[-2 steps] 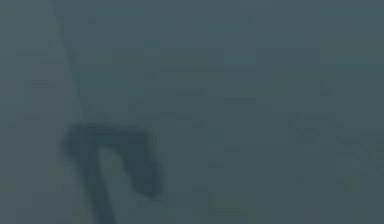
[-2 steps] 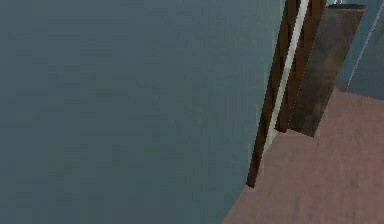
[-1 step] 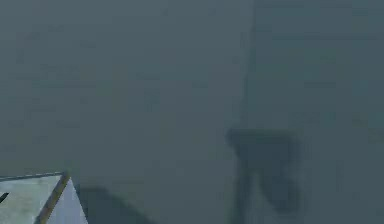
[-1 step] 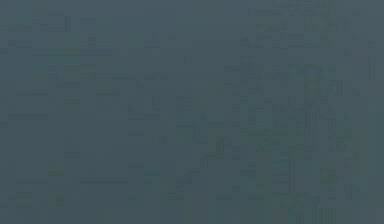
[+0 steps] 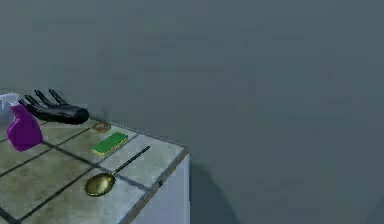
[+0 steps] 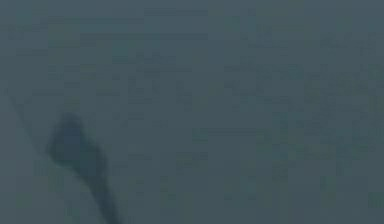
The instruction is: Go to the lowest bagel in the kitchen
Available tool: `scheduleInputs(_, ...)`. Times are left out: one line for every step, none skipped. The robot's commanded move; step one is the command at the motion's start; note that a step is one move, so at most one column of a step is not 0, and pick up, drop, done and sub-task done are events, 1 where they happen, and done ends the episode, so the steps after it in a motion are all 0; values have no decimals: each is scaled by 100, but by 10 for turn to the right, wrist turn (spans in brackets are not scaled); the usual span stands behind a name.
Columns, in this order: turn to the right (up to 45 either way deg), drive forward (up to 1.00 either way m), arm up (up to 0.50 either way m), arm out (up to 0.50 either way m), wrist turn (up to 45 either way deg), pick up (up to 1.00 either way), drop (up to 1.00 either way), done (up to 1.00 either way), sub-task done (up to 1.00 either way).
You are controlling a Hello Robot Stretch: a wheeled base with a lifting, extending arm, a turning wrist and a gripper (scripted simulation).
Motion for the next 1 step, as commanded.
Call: scheduleInputs(450, 0, 0, 0, 0, 0, 0, 0, 0)
